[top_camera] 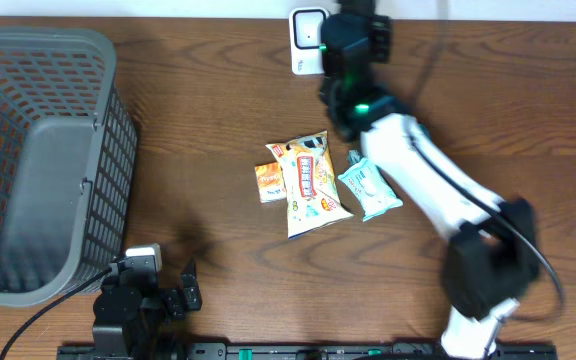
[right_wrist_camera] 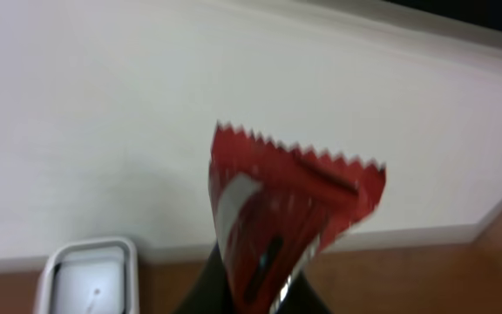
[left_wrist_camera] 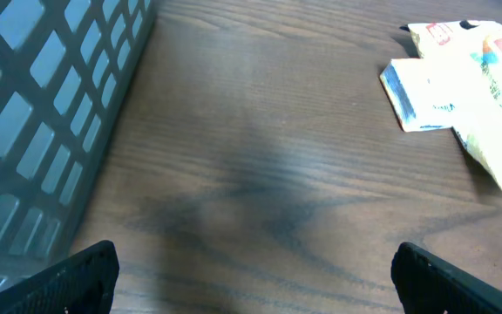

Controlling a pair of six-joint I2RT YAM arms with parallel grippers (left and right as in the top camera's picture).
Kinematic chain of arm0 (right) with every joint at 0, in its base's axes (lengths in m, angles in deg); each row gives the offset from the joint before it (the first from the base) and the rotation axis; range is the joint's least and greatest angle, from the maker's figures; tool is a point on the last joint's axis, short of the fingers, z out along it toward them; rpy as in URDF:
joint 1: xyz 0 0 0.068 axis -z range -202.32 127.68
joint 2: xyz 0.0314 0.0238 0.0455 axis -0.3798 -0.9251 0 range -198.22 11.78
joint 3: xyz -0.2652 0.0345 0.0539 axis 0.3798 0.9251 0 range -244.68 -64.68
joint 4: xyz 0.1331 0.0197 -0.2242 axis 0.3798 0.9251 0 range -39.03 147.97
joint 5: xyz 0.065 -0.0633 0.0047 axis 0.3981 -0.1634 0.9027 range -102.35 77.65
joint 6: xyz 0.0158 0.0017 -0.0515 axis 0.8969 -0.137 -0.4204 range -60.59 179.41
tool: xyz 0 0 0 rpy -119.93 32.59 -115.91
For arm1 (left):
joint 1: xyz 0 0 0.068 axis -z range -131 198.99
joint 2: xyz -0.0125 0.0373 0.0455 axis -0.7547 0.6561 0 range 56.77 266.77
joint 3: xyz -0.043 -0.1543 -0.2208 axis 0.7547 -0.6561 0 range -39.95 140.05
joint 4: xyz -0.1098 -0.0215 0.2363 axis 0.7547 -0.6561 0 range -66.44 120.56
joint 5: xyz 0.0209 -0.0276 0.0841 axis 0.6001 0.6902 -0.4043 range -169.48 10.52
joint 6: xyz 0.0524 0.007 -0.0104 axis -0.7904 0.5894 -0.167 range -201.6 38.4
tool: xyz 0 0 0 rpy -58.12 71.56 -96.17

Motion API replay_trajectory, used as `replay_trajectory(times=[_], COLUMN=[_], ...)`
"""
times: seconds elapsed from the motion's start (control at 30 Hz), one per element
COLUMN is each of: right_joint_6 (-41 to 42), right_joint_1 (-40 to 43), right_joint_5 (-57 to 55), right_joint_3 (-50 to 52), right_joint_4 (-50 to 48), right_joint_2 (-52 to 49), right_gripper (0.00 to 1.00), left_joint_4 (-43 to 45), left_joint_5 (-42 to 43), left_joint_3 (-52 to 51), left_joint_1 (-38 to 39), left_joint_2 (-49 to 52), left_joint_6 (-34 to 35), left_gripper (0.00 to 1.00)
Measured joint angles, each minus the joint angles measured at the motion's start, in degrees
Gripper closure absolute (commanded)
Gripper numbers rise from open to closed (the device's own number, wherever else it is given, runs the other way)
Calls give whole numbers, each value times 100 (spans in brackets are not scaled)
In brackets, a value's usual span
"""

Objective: Scan the item barcode
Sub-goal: 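Raise the candy bar to the scanner window with the right gripper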

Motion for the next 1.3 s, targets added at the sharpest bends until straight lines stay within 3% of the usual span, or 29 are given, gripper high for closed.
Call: replay_trajectory(times=[0.13,0.2,0.3,0.43,0.6,0.8,1.3], right_joint_6=[-2017,-2964,-4109,-5014,-5552,-5954,-6275], right_joint_1=[-116,-120,-116,-107,-105,-63,98], right_joint_5=[-308,-363,-350,-105,516,1268,2811], right_joint_3=[-400,-702,-1263,-2118,-3104,-3711,-4179], right_joint_4=[-2052,-2594,-2850,-2789,-2164,-2166,-2310], right_joint_2=[-1080,-1615,-2354,-3202,-3899,-4291,-4586], right_gripper=[99,99,99,99,99,99,99], left_joint_4=[2,0,0,0,2,2,0], left_joint_5=[-2,0,0,0,0,0,0], left_joint_3=[0,0,0,0,0,0,0], left_joint_1=[0,0,0,0,0,0,0], left_joint_2=[4,4,4,4,4,4,4], left_joint_6=[0,0,0,0,0,0,0], left_gripper=[0,0,0,0,0,0,0])
